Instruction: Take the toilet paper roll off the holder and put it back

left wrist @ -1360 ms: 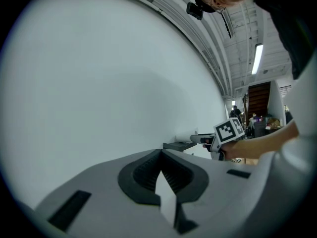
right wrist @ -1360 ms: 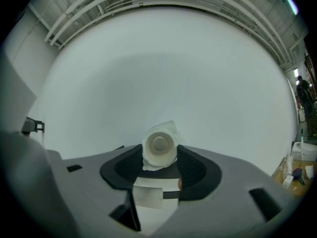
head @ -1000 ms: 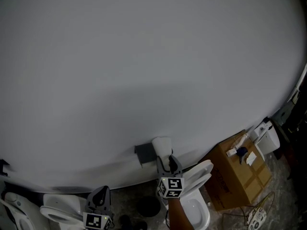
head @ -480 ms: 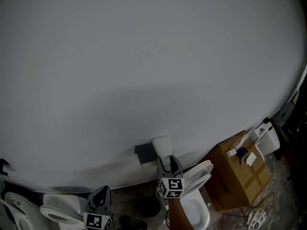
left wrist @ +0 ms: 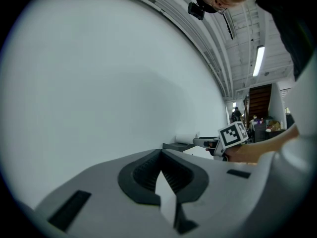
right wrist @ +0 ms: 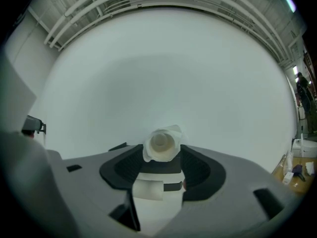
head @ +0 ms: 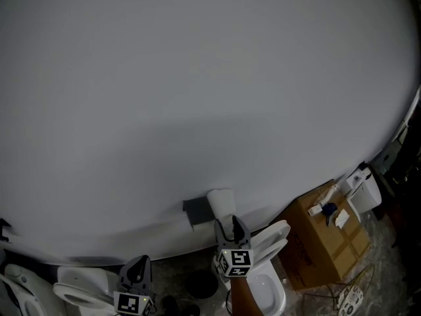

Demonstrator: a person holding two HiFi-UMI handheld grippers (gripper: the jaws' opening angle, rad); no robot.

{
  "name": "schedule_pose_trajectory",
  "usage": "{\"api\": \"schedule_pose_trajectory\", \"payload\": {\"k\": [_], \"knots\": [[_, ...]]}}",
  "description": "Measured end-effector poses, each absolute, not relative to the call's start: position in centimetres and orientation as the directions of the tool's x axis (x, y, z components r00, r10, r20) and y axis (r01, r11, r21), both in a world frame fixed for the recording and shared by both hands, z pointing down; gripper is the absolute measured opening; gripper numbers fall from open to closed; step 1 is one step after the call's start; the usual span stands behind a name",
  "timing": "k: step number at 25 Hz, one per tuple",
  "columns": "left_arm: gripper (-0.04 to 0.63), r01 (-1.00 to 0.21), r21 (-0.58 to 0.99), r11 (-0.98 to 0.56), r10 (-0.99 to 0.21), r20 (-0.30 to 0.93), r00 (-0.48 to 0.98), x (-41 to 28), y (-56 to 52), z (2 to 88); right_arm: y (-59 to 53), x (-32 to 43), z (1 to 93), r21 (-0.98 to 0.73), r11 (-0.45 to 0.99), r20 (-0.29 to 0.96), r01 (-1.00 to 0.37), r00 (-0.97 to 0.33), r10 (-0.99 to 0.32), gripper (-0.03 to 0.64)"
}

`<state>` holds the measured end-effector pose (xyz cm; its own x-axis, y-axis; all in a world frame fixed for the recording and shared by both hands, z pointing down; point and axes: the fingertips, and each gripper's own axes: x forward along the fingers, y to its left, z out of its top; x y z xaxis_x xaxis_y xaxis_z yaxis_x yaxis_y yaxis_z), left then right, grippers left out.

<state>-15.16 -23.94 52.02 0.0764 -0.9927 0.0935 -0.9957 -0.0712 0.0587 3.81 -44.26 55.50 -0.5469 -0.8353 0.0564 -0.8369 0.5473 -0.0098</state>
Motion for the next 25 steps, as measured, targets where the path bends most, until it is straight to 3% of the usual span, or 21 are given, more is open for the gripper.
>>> {"api": "schedule_pose_trajectory", "payload": {"k": [7,25], "knots": [[0.002,-0.994,0.066,-0.083,-0.993,0.081,0.088,-14.9,-24.1,52.0,-41.6,5.1,55.4,-0.002,0.524,0.054,-0.852,-0.523,-0.851,0.213],[0.002,-0.988,0.064,-0.144,-0.989,0.025,0.145,-13.5,-24.1,50.2,-32.8,8.9,53.8,-0.049,0.451,0.036,-0.891,-0.453,-0.891,0.025]]}}
